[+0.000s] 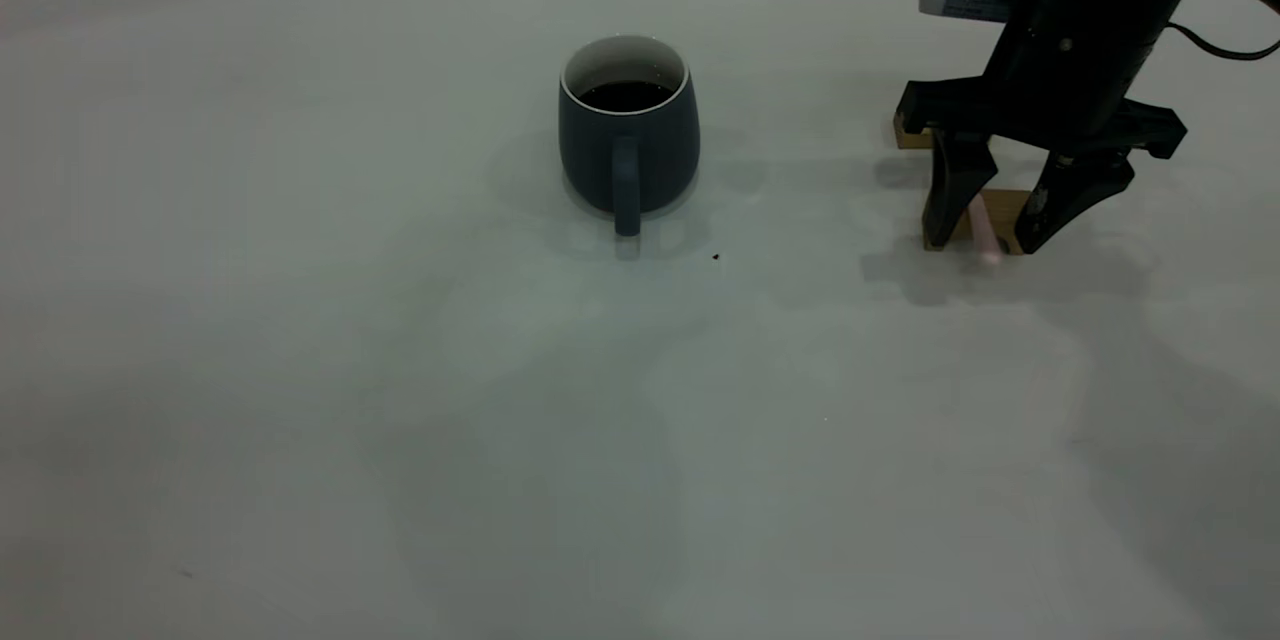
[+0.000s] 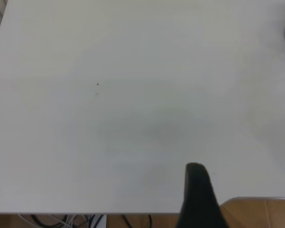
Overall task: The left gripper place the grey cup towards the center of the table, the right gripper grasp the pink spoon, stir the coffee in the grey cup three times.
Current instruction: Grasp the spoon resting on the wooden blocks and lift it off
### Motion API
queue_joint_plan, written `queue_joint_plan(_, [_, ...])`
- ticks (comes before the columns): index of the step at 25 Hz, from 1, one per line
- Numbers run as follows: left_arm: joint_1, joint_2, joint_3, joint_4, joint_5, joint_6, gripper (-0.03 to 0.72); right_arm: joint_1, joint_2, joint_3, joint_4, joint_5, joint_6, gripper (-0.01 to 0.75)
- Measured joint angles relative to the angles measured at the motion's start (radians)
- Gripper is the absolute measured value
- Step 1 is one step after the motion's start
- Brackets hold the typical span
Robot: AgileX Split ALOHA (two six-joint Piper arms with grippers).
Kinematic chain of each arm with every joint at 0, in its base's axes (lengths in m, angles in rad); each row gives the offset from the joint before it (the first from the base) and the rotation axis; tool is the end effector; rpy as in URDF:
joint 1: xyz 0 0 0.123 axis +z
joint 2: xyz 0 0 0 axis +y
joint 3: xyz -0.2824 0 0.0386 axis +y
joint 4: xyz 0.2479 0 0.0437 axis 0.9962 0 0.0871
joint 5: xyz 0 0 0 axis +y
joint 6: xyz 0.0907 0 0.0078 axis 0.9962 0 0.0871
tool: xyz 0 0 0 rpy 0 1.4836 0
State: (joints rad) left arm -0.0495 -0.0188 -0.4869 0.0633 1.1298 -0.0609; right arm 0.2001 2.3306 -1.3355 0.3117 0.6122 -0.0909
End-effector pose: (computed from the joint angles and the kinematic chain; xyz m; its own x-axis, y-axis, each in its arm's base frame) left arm -0.0090 0.0057 0.2681 -0.5099 -0.0086 -0.8602 -0.0170 0.9999 0.0001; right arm 0.3894 0.0954 0.0276 -0.9984 -0.0356 -0.0434 -0.0431 0.9817 0.1856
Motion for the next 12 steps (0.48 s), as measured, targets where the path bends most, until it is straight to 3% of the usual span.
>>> queue_joint_plan(12, [0.000, 0.000, 0.000, 0.000, 0.000, 0.000, 0.567, 0.000, 0.054, -0.023, -0.003, -0.017, 0.001, 0.589])
